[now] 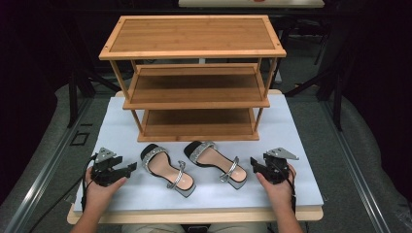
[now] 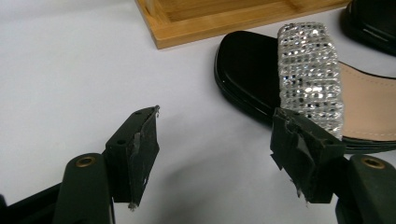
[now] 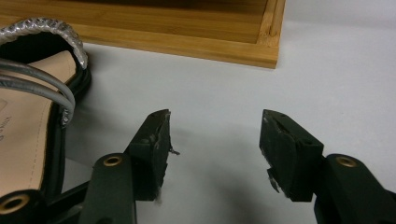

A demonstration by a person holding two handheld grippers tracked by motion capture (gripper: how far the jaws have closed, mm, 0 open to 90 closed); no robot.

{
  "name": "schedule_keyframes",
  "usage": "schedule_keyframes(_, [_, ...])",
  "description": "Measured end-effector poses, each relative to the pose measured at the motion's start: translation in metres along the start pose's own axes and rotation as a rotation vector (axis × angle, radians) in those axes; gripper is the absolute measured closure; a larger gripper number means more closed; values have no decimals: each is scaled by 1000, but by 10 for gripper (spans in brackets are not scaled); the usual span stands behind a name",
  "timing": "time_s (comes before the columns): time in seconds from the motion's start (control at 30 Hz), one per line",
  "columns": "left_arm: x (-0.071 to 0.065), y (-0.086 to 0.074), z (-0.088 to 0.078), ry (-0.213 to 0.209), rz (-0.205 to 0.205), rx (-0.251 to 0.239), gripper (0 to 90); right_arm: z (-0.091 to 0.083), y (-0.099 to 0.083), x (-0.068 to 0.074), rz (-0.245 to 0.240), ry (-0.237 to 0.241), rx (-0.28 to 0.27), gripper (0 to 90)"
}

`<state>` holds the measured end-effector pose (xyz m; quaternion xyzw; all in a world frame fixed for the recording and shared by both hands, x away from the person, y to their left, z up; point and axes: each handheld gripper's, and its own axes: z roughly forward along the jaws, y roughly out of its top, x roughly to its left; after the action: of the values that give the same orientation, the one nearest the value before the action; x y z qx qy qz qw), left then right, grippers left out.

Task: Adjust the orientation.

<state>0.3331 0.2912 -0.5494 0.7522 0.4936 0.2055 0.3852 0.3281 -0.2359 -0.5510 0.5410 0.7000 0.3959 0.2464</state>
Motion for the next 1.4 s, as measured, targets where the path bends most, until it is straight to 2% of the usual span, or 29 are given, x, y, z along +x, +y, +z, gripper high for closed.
schedule_keyframes(0.27, [-4,1,-1,-19,-2,-11,342,0,-1,1,-4,6,-5,424])
schedule_keyframes(0.37, [-6,1,-1,-35,-16,-20,350,0,-1,2,-5,6,-7,424])
schedule_keyframes(0.47, [-10,1,-1,-45,-29,-3,354,-1,-2,2,-7,7,-4,423])
schedule_keyframes(0.7, [-20,1,-4,-45,-31,6,359,-8,-3,4,-9,-1,-45,424])
schedule_keyframes(0.73, [-22,1,-5,-46,-33,6,360,-9,-3,4,-2,0,-64,424])
schedule_keyframes(0.93, [-31,0,-7,-69,-71,-7,375,-16,-6,0,14,3,-70,424])
schedule_keyframes(1.0, [-34,1,-1,-52,-88,-1,374,-16,-6,0,19,8,-74,424])
schedule_keyframes(1.07, [-36,2,2,-54,-93,5,374,-15,-6,1,16,4,-70,424])
schedule_keyframes(1.1, [-41,3,7,-44,-104,25,376,-15,-6,2,12,9,-63,424])
schedule_keyframes(1.17, [-44,3,9,-35,-104,34,399,-14,-6,3,6,15,-63,424])
schedule_keyframes(1.27, [-55,4,14,-21,-89,46,407,-14,-6,3,2,9,-65,423])
schedule_keyframes(1.33, [-61,4,17,-7,-65,54,439,-14,-6,3,2,5,-61,423])
schedule_keyframes(1.4, [-62,5,17,6,-47,53,454,-13,-7,3,5,16,-63,423])
